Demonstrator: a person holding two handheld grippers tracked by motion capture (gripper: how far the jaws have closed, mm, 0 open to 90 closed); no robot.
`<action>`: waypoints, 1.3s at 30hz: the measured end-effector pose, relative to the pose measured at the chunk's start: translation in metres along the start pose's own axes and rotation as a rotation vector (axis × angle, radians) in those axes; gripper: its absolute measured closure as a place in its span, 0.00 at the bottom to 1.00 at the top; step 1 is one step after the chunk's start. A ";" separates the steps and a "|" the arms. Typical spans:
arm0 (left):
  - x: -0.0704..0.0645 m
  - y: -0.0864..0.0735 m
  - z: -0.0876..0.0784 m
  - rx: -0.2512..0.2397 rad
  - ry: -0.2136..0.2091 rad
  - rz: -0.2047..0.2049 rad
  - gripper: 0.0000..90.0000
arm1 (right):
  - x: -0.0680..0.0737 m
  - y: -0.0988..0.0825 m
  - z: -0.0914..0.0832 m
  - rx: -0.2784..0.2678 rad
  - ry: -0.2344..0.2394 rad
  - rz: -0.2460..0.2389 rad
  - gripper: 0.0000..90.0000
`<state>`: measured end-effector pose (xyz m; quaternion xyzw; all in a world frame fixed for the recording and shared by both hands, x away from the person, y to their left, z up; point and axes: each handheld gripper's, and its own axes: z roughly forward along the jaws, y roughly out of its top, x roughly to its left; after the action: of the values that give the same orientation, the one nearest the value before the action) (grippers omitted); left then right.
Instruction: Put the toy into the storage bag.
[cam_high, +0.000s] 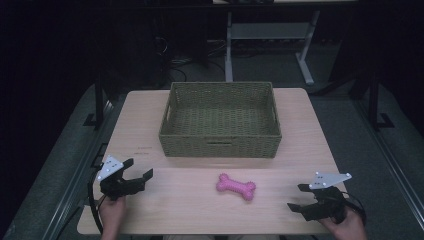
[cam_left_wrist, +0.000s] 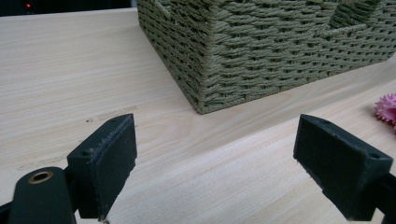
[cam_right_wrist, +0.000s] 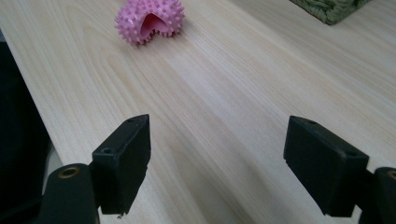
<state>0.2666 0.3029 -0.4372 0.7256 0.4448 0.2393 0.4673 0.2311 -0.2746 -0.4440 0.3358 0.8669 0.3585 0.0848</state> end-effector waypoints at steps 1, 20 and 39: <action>0.000 0.000 0.000 0.000 0.000 0.000 0.14 | 0.000 0.001 0.000 0.002 0.003 -0.004 0.25; 0.000 -0.001 -0.004 -0.012 0.002 -0.001 0.14 | 0.012 0.039 0.009 0.030 0.075 -0.077 0.24; -0.001 0.000 -0.004 -0.015 0.000 -0.001 0.14 | 0.017 0.071 0.020 0.092 0.118 -0.129 0.23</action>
<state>0.2629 0.3041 -0.4356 0.7218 0.4433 0.2422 0.4730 0.2627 -0.2154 -0.4091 0.2612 0.9057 0.3314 0.0407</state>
